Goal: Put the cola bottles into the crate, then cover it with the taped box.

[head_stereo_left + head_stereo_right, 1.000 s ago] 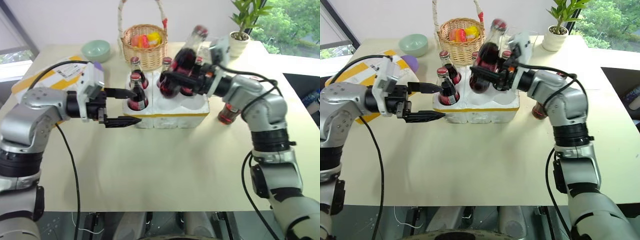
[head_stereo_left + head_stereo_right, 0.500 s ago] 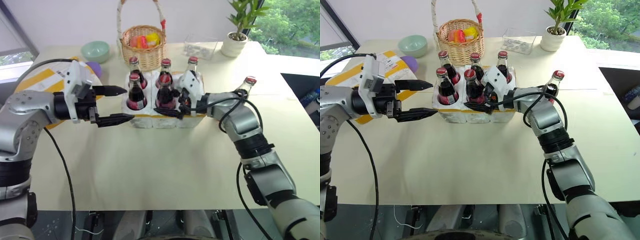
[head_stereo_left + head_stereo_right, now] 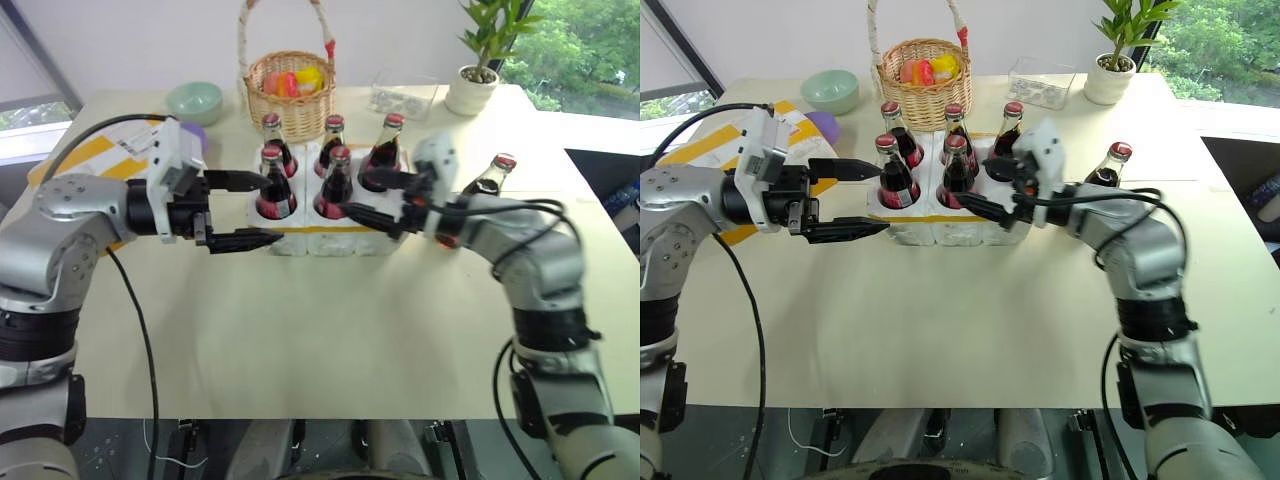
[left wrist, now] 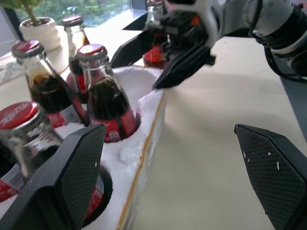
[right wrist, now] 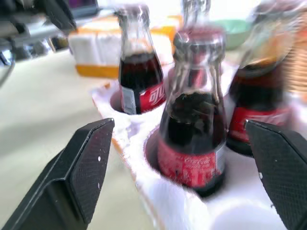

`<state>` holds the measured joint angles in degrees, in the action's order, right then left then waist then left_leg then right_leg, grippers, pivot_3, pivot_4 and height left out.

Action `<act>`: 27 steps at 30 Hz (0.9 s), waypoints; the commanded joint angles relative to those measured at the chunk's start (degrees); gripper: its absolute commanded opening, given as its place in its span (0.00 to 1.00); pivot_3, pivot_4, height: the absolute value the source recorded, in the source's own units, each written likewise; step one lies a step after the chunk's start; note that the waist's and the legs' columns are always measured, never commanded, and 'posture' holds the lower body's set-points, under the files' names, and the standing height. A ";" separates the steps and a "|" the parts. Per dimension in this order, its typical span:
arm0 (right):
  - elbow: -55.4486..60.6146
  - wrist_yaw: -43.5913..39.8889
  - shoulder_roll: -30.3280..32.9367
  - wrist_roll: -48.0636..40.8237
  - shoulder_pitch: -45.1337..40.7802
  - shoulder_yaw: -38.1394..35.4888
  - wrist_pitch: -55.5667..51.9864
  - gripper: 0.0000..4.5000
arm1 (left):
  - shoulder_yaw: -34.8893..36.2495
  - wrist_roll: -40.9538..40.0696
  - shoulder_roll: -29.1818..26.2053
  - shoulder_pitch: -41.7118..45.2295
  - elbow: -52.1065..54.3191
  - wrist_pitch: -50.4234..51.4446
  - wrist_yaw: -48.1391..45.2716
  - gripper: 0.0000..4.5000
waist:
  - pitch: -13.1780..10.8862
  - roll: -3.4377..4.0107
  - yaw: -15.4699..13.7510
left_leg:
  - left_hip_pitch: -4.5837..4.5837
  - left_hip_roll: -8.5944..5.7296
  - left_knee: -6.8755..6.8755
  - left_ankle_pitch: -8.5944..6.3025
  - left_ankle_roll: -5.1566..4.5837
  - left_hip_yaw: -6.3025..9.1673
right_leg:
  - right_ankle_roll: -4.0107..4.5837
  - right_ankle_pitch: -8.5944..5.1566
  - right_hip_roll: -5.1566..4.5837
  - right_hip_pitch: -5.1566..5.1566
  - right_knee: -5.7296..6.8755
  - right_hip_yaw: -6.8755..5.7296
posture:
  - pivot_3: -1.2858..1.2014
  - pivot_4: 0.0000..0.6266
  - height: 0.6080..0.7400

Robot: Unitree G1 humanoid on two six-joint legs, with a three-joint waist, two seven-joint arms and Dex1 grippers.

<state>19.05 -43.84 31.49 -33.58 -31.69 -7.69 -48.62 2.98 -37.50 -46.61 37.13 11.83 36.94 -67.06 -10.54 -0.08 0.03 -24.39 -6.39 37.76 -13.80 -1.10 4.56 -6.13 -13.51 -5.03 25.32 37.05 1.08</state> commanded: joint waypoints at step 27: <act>-4.58 20.31 1.58 2.57 17.39 -16.42 7.93 0.99 | -4.49 4.30 3.98 6.17 -5.33 -4.69 -5.18 1.00 | 0.02 -0.01 -0.68 | 0.06 0.17 0.15 -0.10 -0.21 -0.19 | -0.01 0.00 0.09 -0.12 -0.05 0.05 | 0.52 0.24 0.98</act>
<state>15.42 -22.98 32.91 -31.75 -12.93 -24.44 -42.91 -3.41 -33.10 -41.98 43.31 4.74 32.73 -72.72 -10.53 -0.09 -0.64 -24.33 -6.24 37.91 -13.90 -1.31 4.37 -6.14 -13.52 -4.94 25.20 37.00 1.13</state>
